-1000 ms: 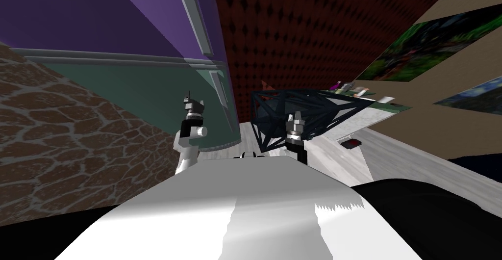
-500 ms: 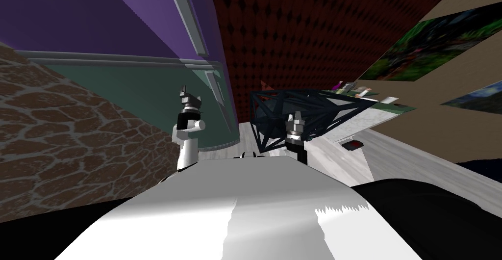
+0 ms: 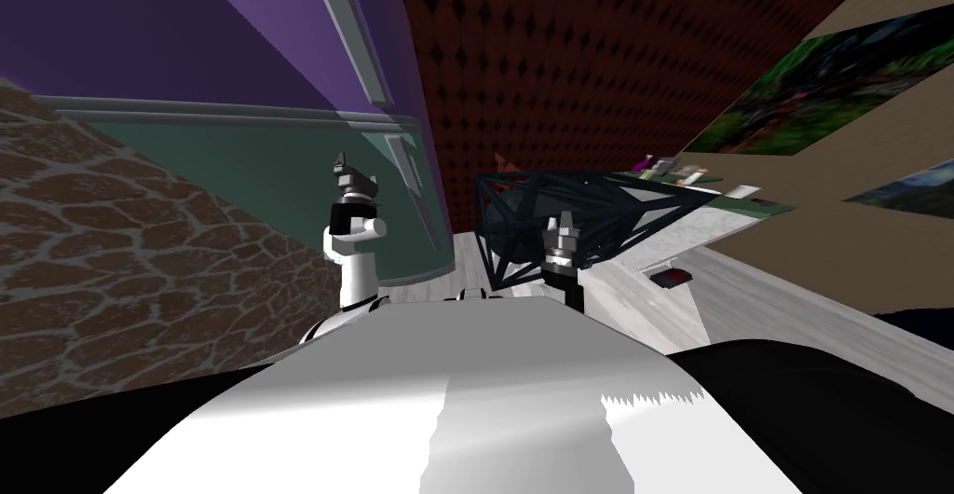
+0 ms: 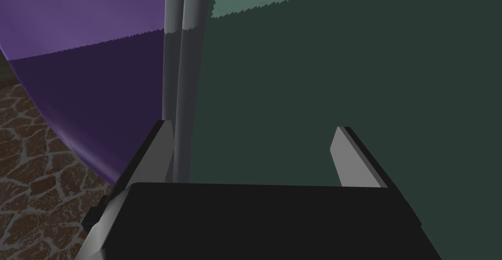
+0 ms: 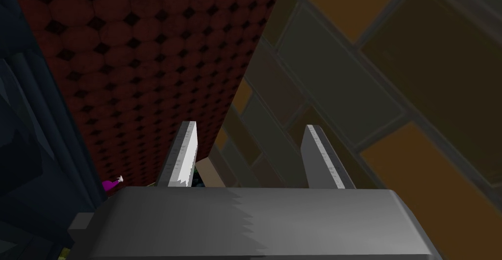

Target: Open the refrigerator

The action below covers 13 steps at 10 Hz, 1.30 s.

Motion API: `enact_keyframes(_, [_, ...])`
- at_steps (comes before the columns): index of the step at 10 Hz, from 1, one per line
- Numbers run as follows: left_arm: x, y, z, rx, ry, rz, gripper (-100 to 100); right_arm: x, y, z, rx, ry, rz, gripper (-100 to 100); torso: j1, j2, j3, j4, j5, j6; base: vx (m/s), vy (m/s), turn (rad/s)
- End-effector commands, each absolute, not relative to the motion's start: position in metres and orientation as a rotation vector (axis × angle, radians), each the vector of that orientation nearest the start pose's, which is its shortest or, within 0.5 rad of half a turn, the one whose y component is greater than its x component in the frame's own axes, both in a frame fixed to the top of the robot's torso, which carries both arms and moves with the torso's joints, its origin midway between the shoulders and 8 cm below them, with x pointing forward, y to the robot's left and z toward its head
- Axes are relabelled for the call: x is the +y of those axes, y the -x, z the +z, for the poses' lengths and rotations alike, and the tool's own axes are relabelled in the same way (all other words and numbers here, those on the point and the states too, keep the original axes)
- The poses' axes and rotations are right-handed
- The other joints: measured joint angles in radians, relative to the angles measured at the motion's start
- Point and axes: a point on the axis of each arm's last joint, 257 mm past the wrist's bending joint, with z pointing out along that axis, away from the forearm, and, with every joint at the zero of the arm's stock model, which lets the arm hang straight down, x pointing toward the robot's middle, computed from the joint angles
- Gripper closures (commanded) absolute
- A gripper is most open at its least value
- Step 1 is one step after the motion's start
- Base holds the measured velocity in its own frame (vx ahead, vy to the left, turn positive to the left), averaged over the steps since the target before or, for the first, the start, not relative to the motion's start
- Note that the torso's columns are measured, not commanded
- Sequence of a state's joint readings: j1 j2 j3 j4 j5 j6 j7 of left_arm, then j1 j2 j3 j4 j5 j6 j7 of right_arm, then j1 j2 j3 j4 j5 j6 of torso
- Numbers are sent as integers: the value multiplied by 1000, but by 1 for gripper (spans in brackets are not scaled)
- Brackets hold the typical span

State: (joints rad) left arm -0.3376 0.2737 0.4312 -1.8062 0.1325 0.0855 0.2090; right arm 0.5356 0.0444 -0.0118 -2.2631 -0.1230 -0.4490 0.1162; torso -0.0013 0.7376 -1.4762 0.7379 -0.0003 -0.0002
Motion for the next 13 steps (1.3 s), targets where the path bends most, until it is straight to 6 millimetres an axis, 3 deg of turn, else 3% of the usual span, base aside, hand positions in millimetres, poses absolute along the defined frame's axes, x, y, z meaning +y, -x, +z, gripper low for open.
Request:
enact_keyframes(1, [453, -554, 113, 546, 1009, -1319, -100, -308, -348, -5, 600, -800, 1222, 0, 0, 0, 0, 0, 0, 0, -4, -75, 37])
enact_keyframes(3, [446, -556, 131, 528, 986, -1344, -100, -308, -348, -5, 600, -800, 1222, 0, 1, 1, 0, 0, 0, 0, -4, -56, 12])
enact_keyframes(4, [461, -564, 132, 516, 1034, -1332, -100, -308, -348, -5, 600, -800, 1222, 0, 3, 1, 0, 0, 1, 0, 3, -60, 33])
enact_keyframes(5, [457, -564, 142, 506, 1020, -1347, -100, -308, -348, -5, 600, -800, 1222, 0, 2, 0, 0, 0, 1, 0, 8, -64, 33])
enact_keyframes(6, [473, -571, 137, 498, 1076, -1328, -100, -308, -348, -5, 600, -800, 1222, 0, 1, 0, 0, 0, 0, 0, 4, -86, 42])
enact_keyframes(7, [468, -572, 152, 485, 1056, -1349, -100, -308, -348, -5, 600, -800, 1222, 0, 0, 0, 0, 0, 0, 0, -11, -82, 26])
enact_keyframes(8, [483, -578, 149, 474, 1106, -1335, -100, -308, -348, -5, 600, -800, 1222, 0, 0, 1, 1, 0, 0, 0, 1, -85, 43])
enact_keyframes(9, [478, -579, 162, 464, 1093, -1352, -100, -308, -348, -5, 600, -800, 1222, 0, 1, 1, 0, 0, 0, 0, -1, -68, 27])
enact_keyframes(10, [492, -585, 157, 457, 1148, -1338, -100, -308, -348, -5, 600, -800, 1222, 0, 2, 1, 0, 0, 1, 0, -14, -79, 35])
enact_keyframes(11, [488, -586, 169, 446, 1132, -1355, -100, -308, -348, -5, 600, -800, 1222, 0, 2, 1, 0, 0, 0, 0, -2, -72, 25])
enact_keyframes(12, [500, -591, 166, 437, 1182, -1346, -100, -308, -348, -5, 600, -800, 1222, 0, 2, 0, 0, 0, 0, 0, -7, -74, 53])
enact_keyframes(13, [496, -592, 175, 430, 1172, -1359, -100, -308, -348, -5, 600, -800, 1222, 0, 1, 1, 0, 0, 0, 0, -3, -72, 26])
